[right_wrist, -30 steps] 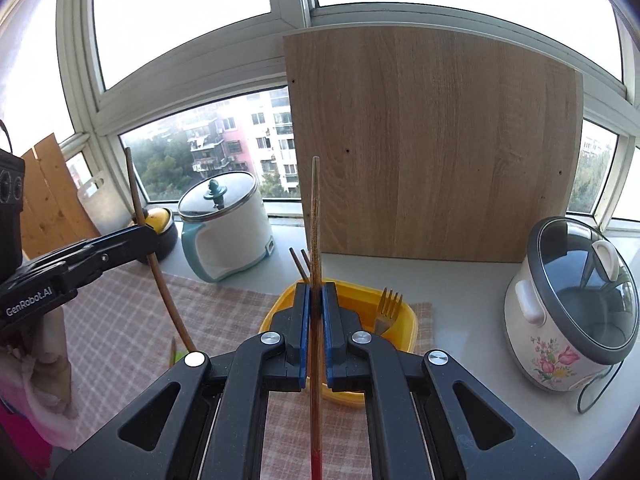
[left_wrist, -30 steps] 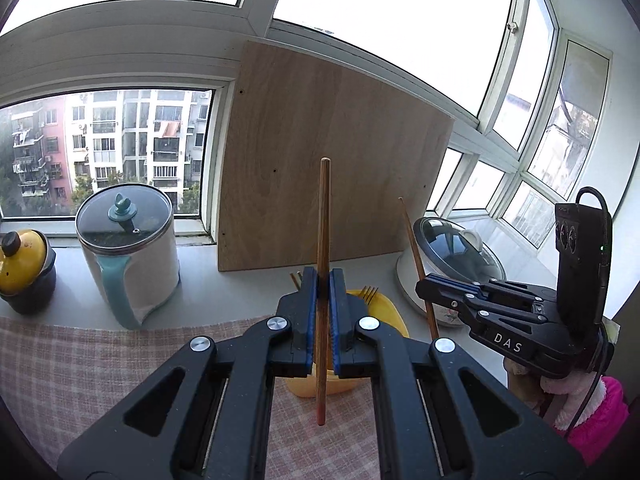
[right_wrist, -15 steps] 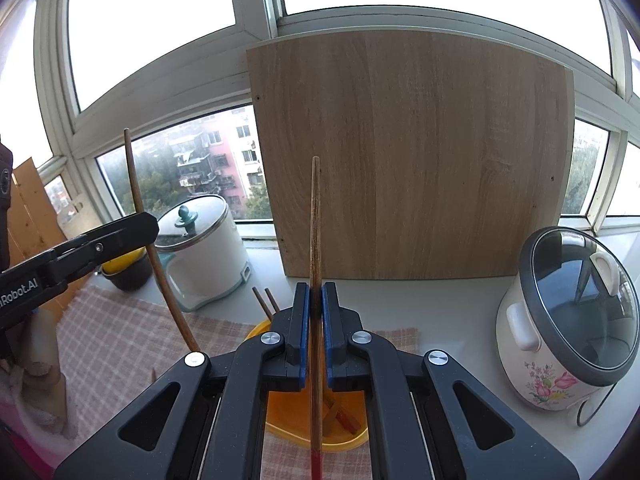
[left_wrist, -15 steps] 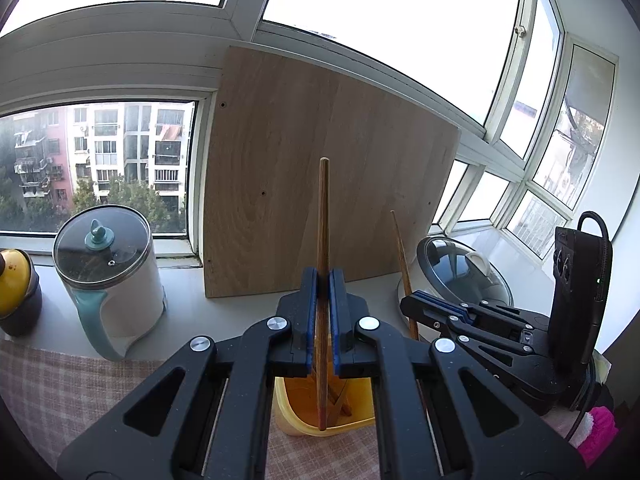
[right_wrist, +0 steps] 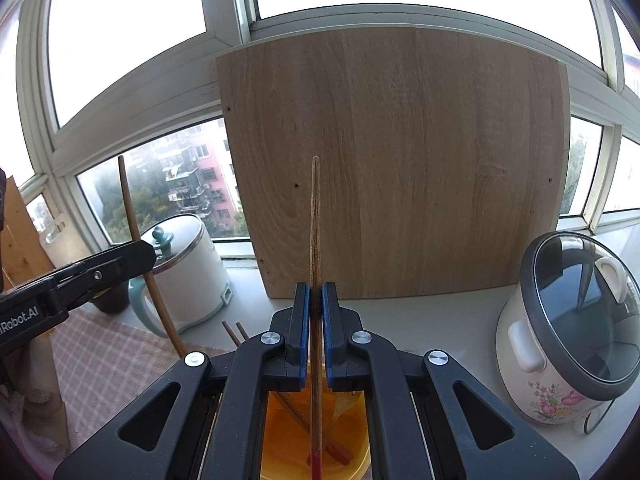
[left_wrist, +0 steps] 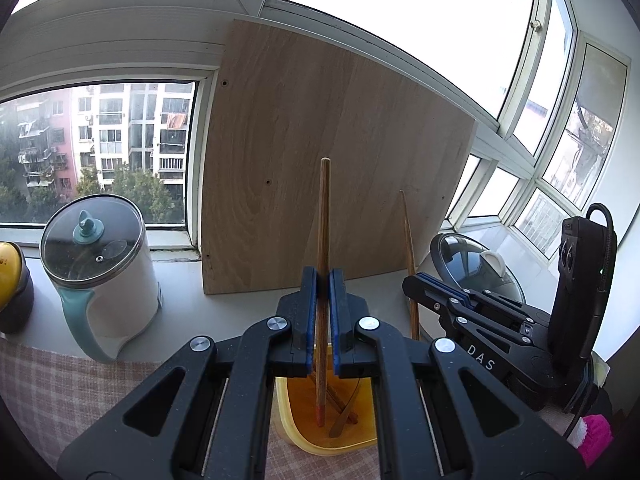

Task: Organize utensils
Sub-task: 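Open both tools to drop the chopsticks into the yellow container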

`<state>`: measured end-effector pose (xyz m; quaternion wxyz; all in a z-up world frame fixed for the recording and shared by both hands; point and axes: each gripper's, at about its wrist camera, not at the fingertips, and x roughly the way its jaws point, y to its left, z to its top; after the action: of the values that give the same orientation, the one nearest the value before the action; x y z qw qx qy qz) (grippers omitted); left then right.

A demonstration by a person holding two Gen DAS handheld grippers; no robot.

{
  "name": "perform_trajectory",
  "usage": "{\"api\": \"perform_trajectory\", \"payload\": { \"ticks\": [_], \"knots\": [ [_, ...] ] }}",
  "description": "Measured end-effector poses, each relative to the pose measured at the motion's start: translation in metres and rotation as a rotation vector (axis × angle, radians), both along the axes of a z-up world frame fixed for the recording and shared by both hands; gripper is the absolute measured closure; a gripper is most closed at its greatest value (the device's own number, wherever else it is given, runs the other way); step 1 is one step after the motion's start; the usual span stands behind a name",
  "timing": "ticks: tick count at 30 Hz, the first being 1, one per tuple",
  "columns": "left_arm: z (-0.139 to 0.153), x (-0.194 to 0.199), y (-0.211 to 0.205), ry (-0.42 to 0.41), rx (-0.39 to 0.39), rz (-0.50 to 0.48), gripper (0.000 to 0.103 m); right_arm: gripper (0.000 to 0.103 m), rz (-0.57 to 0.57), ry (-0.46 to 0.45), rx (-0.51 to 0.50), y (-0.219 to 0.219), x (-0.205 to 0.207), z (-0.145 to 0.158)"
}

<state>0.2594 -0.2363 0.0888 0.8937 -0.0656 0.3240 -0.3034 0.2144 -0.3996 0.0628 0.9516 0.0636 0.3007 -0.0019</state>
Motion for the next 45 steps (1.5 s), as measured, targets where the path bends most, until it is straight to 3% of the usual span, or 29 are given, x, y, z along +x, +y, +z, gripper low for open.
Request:
{"api": "perform_trajectory", "payload": {
  "ticks": [19,34,36,38,40,45],
  "knots": [
    [-0.044,-0.017,-0.004,0.076,0.038,-0.042,0.099,0.098,-0.008,0.077,0.035,-0.010,-0.006,-0.037],
    [-0.049,-0.039,0.003,0.079,0.073,-0.053,0.099,0.098,-0.007,0.108,0.039,-0.010,-0.028,-0.040],
    [-0.049,-0.042,0.005,0.077,0.077,-0.049,0.099,0.094,-0.013,0.110,0.044,-0.010,-0.032,-0.041],
    [-0.048,-0.046,0.008,0.071,0.080,-0.043,0.092,0.079,-0.016,0.109,0.054,-0.009,-0.037,-0.041],
    [-0.048,-0.051,0.012,0.066,0.082,-0.037,0.087,0.071,-0.017,0.108,0.060,-0.008,-0.043,-0.040],
    [-0.048,-0.066,0.022,0.058,0.086,-0.030,0.087,0.071,-0.011,0.106,0.051,0.000,-0.057,-0.038]
  ]
}}
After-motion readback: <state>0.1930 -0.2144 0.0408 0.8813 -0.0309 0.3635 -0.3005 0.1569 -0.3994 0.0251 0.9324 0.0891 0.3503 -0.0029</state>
